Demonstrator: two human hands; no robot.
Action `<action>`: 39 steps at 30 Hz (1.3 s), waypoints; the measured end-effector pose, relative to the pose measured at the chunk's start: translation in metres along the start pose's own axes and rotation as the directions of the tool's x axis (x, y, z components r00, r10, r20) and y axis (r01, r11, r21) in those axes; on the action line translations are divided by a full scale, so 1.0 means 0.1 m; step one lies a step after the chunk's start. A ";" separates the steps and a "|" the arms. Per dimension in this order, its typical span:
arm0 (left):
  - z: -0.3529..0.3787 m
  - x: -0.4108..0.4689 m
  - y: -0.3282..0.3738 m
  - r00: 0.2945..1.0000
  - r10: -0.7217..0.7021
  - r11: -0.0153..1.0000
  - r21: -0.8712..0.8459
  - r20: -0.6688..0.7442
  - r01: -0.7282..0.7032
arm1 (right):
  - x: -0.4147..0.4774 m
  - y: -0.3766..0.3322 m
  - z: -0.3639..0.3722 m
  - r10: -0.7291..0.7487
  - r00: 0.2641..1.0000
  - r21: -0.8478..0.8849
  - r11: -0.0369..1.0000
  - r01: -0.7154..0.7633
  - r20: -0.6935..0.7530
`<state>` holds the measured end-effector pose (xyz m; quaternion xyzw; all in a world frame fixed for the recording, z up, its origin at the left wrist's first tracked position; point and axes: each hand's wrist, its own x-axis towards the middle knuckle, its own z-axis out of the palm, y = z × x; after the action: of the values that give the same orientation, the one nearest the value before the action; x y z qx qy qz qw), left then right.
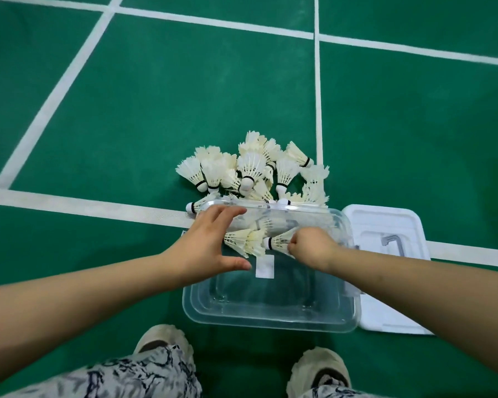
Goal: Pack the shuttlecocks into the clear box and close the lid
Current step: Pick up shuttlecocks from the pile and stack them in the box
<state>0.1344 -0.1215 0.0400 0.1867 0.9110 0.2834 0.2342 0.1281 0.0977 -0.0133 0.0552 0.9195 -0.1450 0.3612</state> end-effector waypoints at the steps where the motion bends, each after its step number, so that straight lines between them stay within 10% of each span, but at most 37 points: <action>1: 0.00 0.01 -0.01 1.000 -0.001 1.000 0.003 0.003 0.001 | 0.04 -0.01 0.02 -0.010 1.000 0.005 1.000 0.010 0.016; 20: 0.03 0.16 -0.03 1.000 0.023 1.000 0.011 0.016 -0.023 | 0.16 -0.18 0.11 -0.144 0.986 0.070 0.988 0.138 0.083; 39: -0.46 0.62 0.26 0.967 0.020 0.991 0.132 -0.254 0.014 | -0.15 -0.47 -0.79 -0.236 0.866 0.187 0.919 0.346 -0.440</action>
<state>0.0643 -0.0916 0.0692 0.1655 0.9501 0.2440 0.1018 0.0779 0.0777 0.0624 -0.0092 0.9449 -0.3028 0.1239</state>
